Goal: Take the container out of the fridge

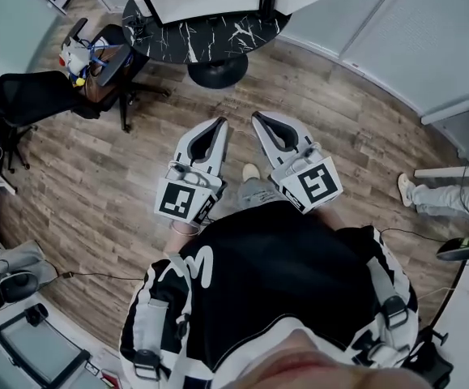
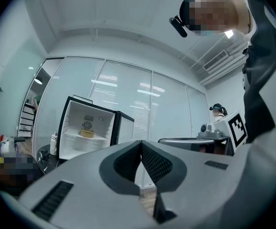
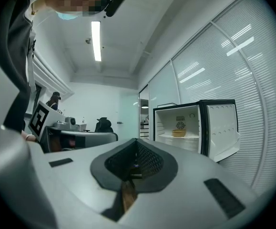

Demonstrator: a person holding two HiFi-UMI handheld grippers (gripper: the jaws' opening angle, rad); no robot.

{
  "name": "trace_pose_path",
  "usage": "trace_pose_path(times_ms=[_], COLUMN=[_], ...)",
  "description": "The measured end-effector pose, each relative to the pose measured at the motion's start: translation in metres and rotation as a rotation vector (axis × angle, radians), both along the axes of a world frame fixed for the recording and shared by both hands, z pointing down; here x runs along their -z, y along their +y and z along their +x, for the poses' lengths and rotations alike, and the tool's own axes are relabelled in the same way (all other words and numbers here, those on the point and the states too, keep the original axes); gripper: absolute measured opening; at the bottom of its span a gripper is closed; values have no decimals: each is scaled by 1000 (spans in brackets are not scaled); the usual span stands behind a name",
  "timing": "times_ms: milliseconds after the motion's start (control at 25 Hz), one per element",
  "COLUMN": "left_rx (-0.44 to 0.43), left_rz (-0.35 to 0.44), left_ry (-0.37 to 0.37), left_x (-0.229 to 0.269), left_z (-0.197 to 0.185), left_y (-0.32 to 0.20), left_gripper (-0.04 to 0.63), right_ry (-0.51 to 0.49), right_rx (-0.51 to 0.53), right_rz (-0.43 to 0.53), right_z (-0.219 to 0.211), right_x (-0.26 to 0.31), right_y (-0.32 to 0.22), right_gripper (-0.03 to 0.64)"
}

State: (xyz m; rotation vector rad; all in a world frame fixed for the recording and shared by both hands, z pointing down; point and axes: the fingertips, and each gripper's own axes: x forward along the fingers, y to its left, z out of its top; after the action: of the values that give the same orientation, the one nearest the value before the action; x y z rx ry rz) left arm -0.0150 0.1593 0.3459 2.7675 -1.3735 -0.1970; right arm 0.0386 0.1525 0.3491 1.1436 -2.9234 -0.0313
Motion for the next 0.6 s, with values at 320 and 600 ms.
trace_pose_path(times_ms=[320, 600], left_rx=[18, 41], left_rz=[23, 26], left_ry=[-14, -6], left_x=[12, 17], left_z=[2, 10], left_y=[-64, -106], left_gripper=[9, 9], right_ry=[-1, -5], right_rx=[19, 43], right_rz=[5, 15], right_z=[3, 8], right_x=[9, 11], right_y=[-63, -110], right_gripper=[11, 11])
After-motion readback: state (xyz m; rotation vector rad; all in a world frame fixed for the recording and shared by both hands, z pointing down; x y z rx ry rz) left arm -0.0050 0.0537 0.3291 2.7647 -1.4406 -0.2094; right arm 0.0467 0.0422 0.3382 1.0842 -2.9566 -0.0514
